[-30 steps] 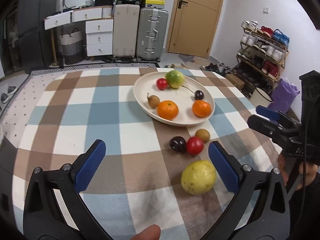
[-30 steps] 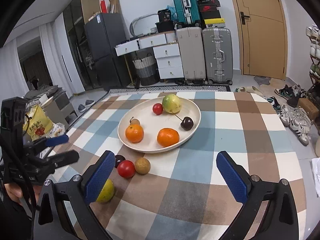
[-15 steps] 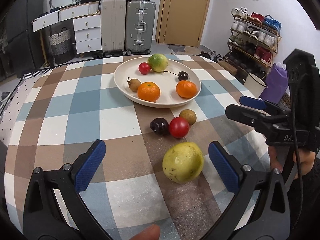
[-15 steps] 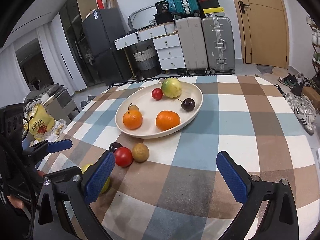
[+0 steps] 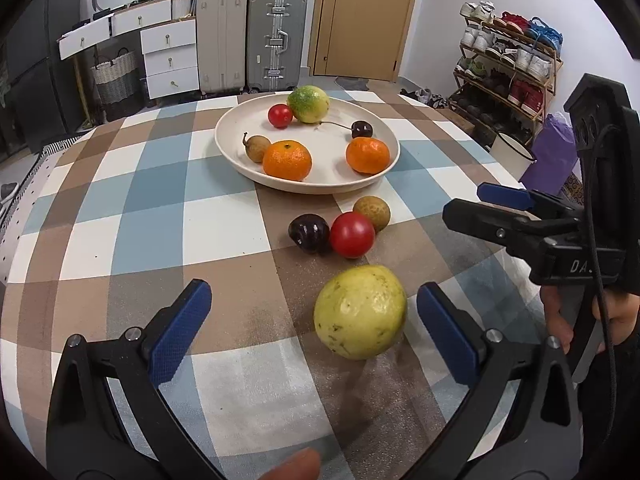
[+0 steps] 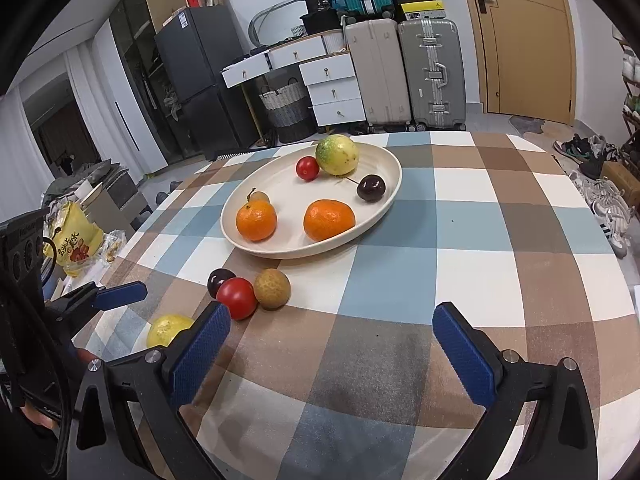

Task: Organize fruits
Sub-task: 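Withdraw both tools from the plate toward the remaining fruits, then grasp the large yellow-green fruit with the left tool while the right tool grasps the brown round fruit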

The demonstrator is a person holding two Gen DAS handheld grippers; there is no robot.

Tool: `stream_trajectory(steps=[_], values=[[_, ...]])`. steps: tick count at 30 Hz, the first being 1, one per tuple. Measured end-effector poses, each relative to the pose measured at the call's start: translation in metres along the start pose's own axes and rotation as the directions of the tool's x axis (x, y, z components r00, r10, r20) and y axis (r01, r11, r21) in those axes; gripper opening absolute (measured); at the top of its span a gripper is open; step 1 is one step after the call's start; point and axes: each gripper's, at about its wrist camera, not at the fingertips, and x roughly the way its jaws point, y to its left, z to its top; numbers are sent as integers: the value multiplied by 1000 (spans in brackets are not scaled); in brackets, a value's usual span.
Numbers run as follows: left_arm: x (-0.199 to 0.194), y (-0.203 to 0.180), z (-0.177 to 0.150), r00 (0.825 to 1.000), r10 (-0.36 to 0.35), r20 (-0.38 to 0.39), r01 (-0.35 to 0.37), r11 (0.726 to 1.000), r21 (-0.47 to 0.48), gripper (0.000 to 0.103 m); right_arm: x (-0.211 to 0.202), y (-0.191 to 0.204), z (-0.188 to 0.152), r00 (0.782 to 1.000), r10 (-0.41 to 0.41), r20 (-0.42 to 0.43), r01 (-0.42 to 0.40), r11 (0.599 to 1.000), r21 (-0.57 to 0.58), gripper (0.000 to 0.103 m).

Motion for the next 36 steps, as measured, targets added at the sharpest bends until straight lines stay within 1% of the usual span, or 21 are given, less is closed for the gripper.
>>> stream_trajectory(steps=[5,10,16,18,19,21,22,24,25,26,27,30,34,36], values=[[4,-1,-2,1000,3,-13,-3,1000,1,102,4,-3,0,1000,-6,-13,7,1000,19,103],[8,-3,-4,1000,11,-26,-11,1000,11,102,6,-2,-1,1000,-11,-22,11,1000,13,103],[8,-3,-5,1000,7,-19,-7,1000,14,102,9,-2,-2,1000,-10,-30,10,1000,14,103],[7,-3,-6,1000,-4,-20,4,1000,13,96,9,-2,-3,1000,-8,-27,8,1000,15,103],[6,-3,-6,1000,-20,-20,21,1000,12,95,10,-2,-3,1000,-7,-28,7,1000,16,103],[6,-4,-5,999,-44,-25,45,999,17,84,10,-2,-3,999,-6,-33,7,1000,15,103],[7,-5,-5,998,-54,-30,54,998,20,81,10,-2,-3,999,-6,-35,7,1000,13,103],[8,-7,-6,995,-86,-43,87,996,29,64,10,-2,-4,999,-5,-37,6,1000,11,103],[7,-8,-7,994,-98,-47,99,995,32,60,10,-1,-4,999,-6,-37,6,1000,9,103],[7,-10,-7,992,-120,-46,121,992,37,50,10,-1,-4,999,-5,-38,5,1000,9,103],[6,-11,-8,990,-133,-42,135,990,43,48,10,-2,-4,999,-3,-39,3,1000,10,103],[4,-13,-9,992,-120,-33,122,991,58,48,10,-2,-4,999,3,-42,-3,1000,12,103],[-2,-7,-6,993,-116,-9,116,993,35,48,12,-1,-4,998,21,-58,-20,1000,11,103],[-4,0,-4,994,-110,4,110,994,16,48,17,1,-4,997,12,-77,-11,1000,2,103]])
